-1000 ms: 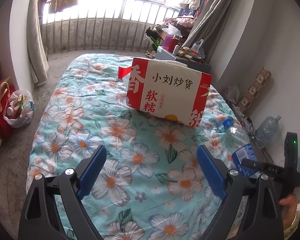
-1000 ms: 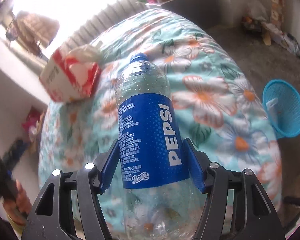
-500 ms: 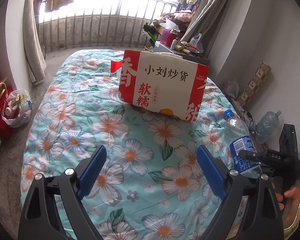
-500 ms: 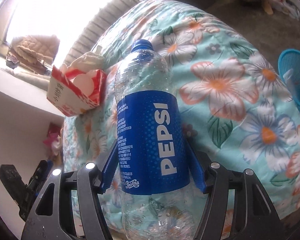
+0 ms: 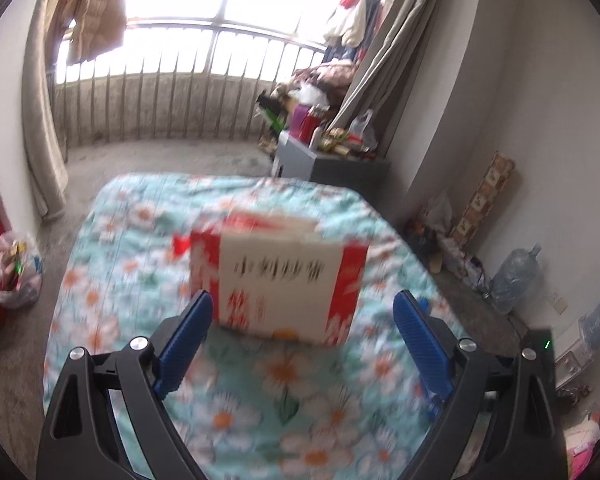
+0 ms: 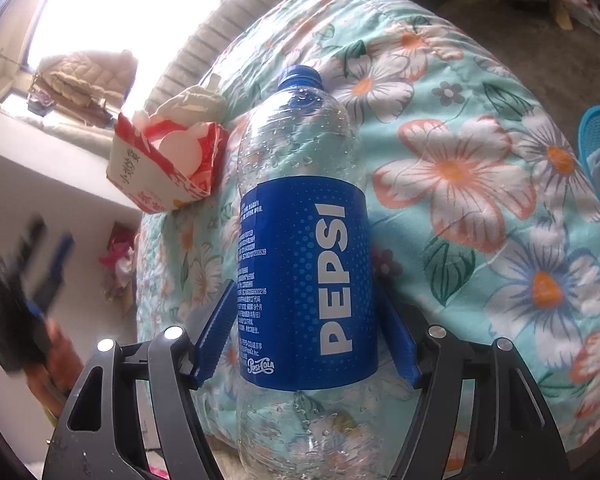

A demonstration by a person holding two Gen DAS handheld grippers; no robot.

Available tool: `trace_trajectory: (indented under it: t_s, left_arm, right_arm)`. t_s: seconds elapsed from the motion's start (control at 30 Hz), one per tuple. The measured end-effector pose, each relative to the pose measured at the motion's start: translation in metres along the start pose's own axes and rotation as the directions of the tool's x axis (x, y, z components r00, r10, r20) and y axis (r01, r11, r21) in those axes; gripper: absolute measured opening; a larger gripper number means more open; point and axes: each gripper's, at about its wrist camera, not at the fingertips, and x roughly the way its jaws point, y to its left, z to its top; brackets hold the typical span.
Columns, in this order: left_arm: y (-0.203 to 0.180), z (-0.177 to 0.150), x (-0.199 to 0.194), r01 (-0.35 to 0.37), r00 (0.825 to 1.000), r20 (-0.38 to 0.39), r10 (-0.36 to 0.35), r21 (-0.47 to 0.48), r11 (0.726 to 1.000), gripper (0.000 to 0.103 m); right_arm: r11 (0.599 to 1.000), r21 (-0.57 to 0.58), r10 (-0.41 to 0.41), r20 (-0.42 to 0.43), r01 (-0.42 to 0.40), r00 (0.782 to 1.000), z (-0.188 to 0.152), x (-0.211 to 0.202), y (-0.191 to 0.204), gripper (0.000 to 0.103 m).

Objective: Collect trash
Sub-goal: 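Reach the left gripper to the white cloth and grasp it while the right gripper holds the bottle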

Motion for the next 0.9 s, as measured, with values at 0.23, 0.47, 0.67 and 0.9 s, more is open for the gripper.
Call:
trace_trajectory:
  t_s: [0.23, 0.47, 0.67, 0.9]
  left_arm:
    - [0.004, 0.069, 0.068, 0.067, 0.985, -0.154, -0.076, -0.06, 0.996, 0.089]
    - [0.022, 0.081, 0.142, 0.026, 0.916, -0.384, -0.115, -0.231, 0.973, 0.071]
    - [0.034, 0.075, 0.164, 0.002, 0.884, -0.441, -0.153, -0.325, 0.946, 0.071]
    - [0.049, 0.079, 0.18, -0.052, 0.871, -0.47, -0.142, -0.374, 0.926, 0.052]
  right_arm:
    - [0.999, 0.003, 0.035, -0.016, -0.035, 0.999, 0.003, -0.004, -0.007, 0.068]
    - [0.998, 0.02, 0.064, -0.017, -0.063, 0.998, 0.005, -0.01, -0.015, 0.068]
    - [0.998, 0.006, 0.056, -0.017, -0.056, 0.998, 0.006, -0.012, -0.017, 0.068]
    - [0.999, 0.009, 0.054, -0.015, -0.054, 0.998, 0.005, -0.012, -0.015, 0.068]
